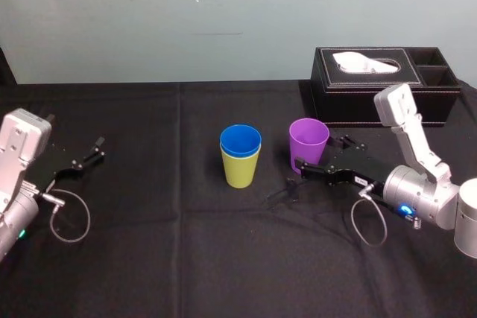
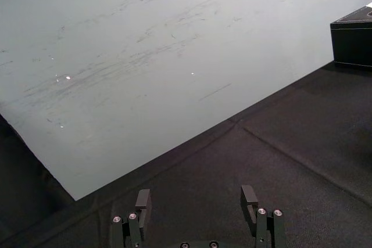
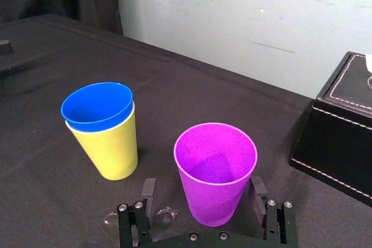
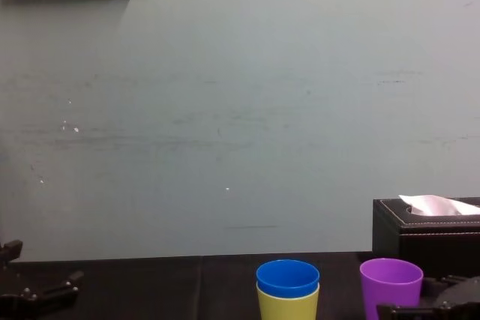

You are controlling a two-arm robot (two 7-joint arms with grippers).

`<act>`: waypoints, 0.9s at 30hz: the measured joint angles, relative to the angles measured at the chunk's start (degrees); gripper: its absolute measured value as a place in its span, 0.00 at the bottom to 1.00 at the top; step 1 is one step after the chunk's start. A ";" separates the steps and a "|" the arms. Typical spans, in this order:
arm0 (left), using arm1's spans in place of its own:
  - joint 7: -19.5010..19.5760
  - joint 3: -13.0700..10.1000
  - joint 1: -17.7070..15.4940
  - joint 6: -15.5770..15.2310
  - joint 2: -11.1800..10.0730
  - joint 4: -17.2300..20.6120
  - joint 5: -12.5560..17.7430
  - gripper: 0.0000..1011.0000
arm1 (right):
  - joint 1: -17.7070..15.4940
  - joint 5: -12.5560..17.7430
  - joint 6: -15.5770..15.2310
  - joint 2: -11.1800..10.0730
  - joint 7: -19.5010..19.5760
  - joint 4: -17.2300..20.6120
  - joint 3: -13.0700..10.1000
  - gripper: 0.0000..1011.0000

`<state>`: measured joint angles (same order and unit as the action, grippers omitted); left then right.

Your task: Stack the three plastic cups sequentially using one hand.

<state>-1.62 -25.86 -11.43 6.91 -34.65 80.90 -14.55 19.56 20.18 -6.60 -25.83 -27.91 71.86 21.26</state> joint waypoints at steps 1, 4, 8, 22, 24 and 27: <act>0.00 0.00 0.00 0.00 0.00 0.00 0.00 1.00 | 0.03 0.00 0.00 0.02 0.00 -0.03 0.02 0.99; 0.00 0.00 0.00 0.00 0.00 0.00 0.00 1.00 | 0.11 -0.02 0.00 0.12 0.00 -0.10 0.10 0.99; 0.00 0.00 0.00 0.00 0.00 0.00 0.00 1.00 | 0.35 -0.10 0.00 0.30 0.03 -0.35 0.22 0.99; 0.00 0.00 0.00 0.00 0.00 0.00 0.00 1.00 | 1.06 -1.06 0.03 0.59 0.72 -0.75 0.50 0.99; 0.00 0.00 0.00 0.00 0.00 0.00 0.00 1.00 | 1.16 -1.22 0.08 0.63 0.78 -0.87 0.51 0.99; 0.00 0.00 0.00 0.00 0.00 0.00 0.00 1.00 | 1.28 -1.45 0.15 0.71 0.91 -0.96 0.52 0.99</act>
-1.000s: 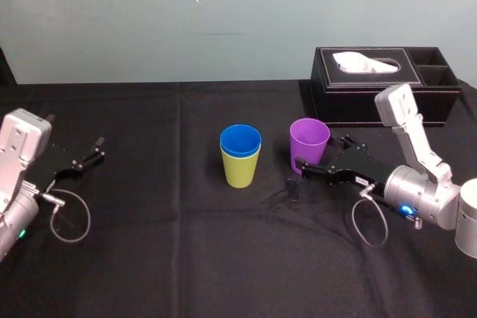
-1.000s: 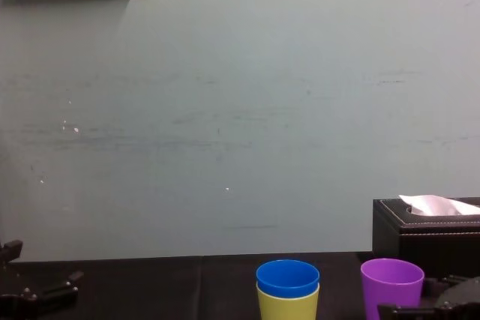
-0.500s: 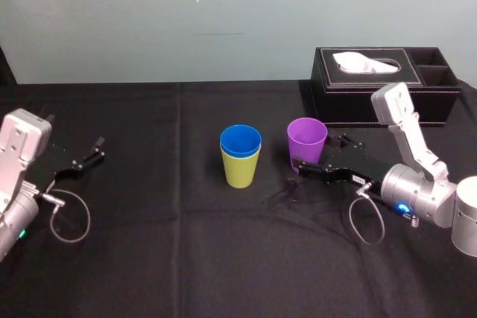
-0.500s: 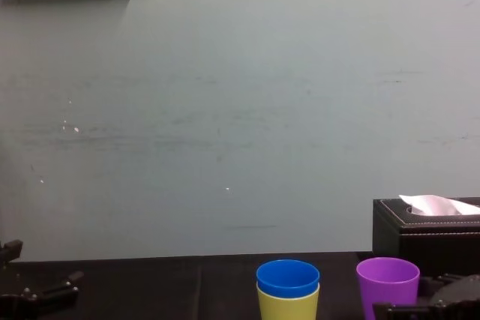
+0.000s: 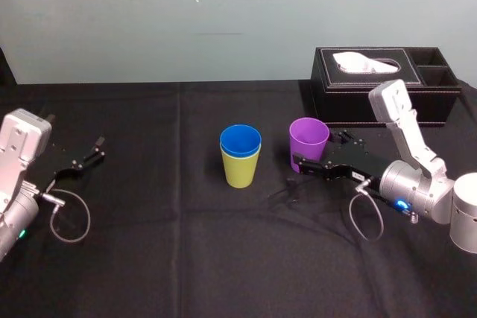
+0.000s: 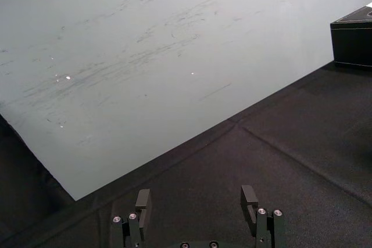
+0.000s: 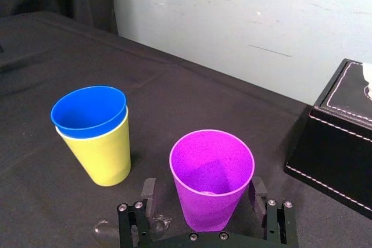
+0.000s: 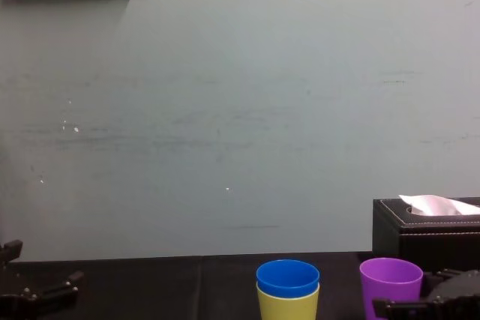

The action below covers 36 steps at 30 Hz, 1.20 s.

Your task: Stack the three plastic cups sequentially using one hand.

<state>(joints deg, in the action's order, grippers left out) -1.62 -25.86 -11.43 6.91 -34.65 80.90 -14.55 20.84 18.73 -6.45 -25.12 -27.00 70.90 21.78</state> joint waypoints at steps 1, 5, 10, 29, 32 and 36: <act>0.00 0.00 0.00 0.00 0.00 0.00 0.00 1.00 | 0.03 -0.07 0.02 0.02 0.04 -0.04 -0.01 0.99; 0.00 0.00 0.00 0.00 0.00 0.00 0.00 1.00 | 0.38 -0.33 0.16 0.24 0.12 -0.52 -0.03 0.99; 0.00 0.00 0.00 0.00 0.00 0.00 0.00 1.00 | 0.88 -0.65 0.29 0.61 0.10 -1.42 0.00 0.99; 0.00 0.00 0.00 0.00 0.00 0.00 0.00 1.00 | 3.23 -1.77 0.96 2.14 -0.62 -4.68 0.69 0.99; 0.00 0.00 0.00 0.00 0.00 0.00 0.00 1.00 | 3.20 -1.75 0.96 2.13 -0.62 -4.66 0.66 0.99; 0.00 0.00 0.00 0.00 0.00 0.00 0.00 1.00 | 3.15 -1.70 0.96 2.12 -0.62 -4.62 0.62 0.95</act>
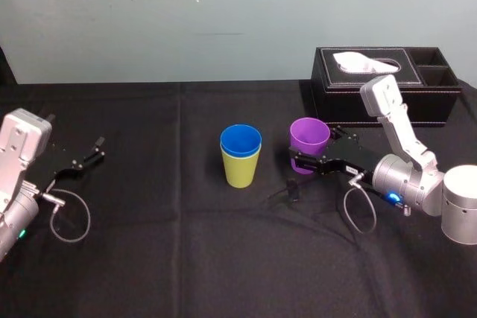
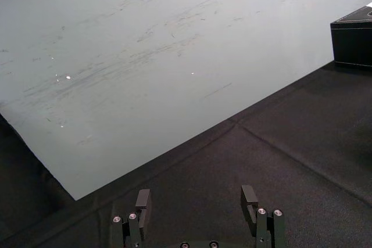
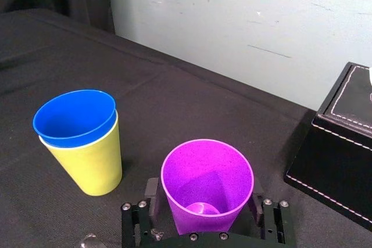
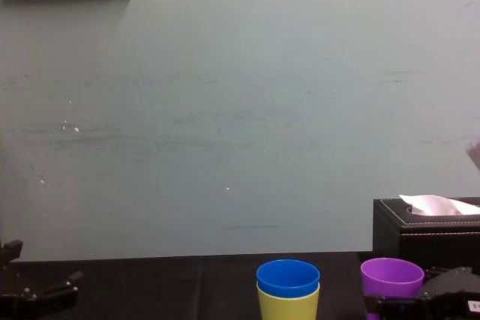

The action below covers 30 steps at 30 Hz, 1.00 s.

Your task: Stack the three plastic cups sequentially using one hand.

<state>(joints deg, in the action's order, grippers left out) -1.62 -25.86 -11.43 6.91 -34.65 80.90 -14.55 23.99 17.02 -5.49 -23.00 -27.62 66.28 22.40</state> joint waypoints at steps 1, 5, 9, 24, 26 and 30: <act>0.00 0.00 0.00 0.00 0.00 0.00 0.00 1.00 | -0.02 0.01 0.00 -0.01 0.00 0.01 -0.02 0.92; 0.00 0.00 0.00 0.00 0.00 0.00 0.00 1.00 | -0.07 0.05 0.00 -0.02 0.00 0.04 -0.04 0.83; 0.00 0.00 0.00 0.00 0.00 0.00 0.00 1.00 | -0.09 0.08 0.01 -0.04 0.00 0.06 -0.07 0.76; 0.00 0.00 0.00 0.00 0.00 0.00 0.00 1.00 | -0.16 0.20 0.02 -0.06 0.00 0.14 -0.12 0.72; 0.00 0.00 0.00 0.00 0.00 0.00 0.00 1.00 | -0.17 0.21 0.01 -0.06 0.00 0.14 -0.12 0.72; 0.00 0.00 0.00 0.00 0.00 0.00 0.00 1.00 | -0.18 0.23 0.01 -0.06 0.00 0.13 -0.12 0.72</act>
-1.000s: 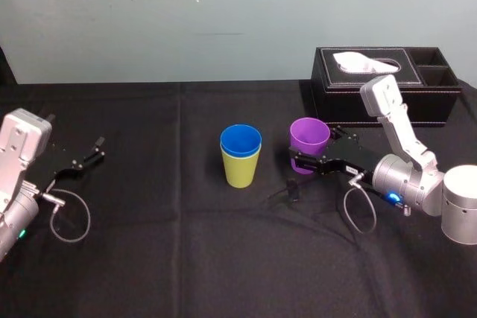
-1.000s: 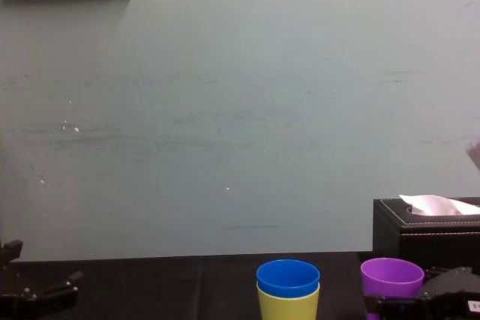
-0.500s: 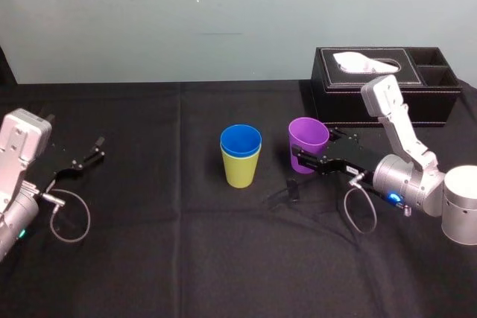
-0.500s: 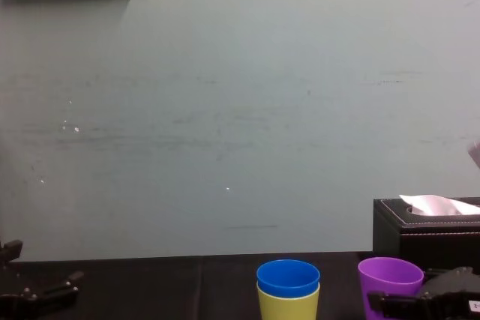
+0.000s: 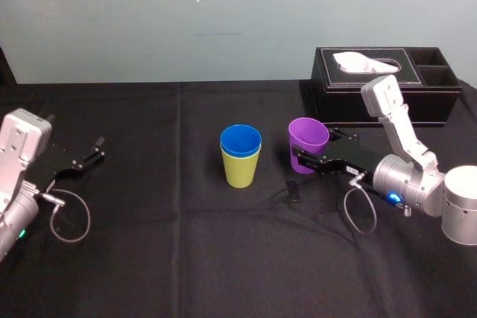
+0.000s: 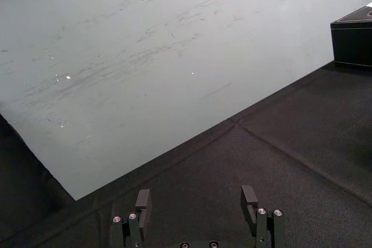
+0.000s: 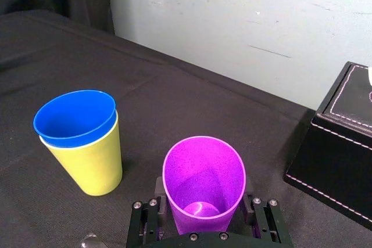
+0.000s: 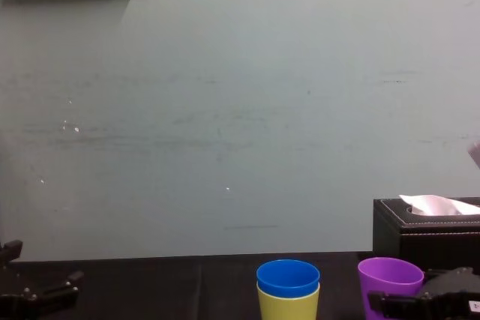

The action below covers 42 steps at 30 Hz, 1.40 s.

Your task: Stack the three plastic cups sequentially using one hand.

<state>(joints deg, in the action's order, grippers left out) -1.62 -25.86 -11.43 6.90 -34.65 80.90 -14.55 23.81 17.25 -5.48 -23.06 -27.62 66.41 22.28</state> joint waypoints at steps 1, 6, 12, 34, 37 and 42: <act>0.00 0.00 0.00 0.00 0.00 0.00 0.00 1.00 | 0.00 0.00 0.00 0.00 0.00 0.00 0.00 0.72; 0.00 0.00 0.00 0.00 0.00 0.00 0.00 1.00 | -0.44 -0.01 -0.24 -0.06 0.26 0.95 -0.19 0.72; 0.00 0.00 0.00 0.00 0.00 0.00 0.00 1.00 | -2.36 1.02 -2.36 -1.35 0.71 6.34 -1.44 0.72; 0.00 0.00 0.00 0.00 0.00 0.00 0.00 1.00 | -4.80 5.86 -7.32 -4.80 1.39 21.08 -2.48 0.72; 0.00 0.00 0.00 0.00 0.00 0.00 0.00 1.00 | -4.51 6.10 -7.52 -4.74 1.48 22.18 -1.75 0.72; 0.00 0.00 0.00 0.00 0.00 0.00 0.00 1.00 | -3.82 6.14 -7.73 -4.31 1.76 23.14 -0.29 0.72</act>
<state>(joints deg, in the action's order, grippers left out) -1.62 -25.86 -11.43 6.91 -34.65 80.90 -14.55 19.99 23.39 -13.21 -27.37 -25.86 89.55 22.00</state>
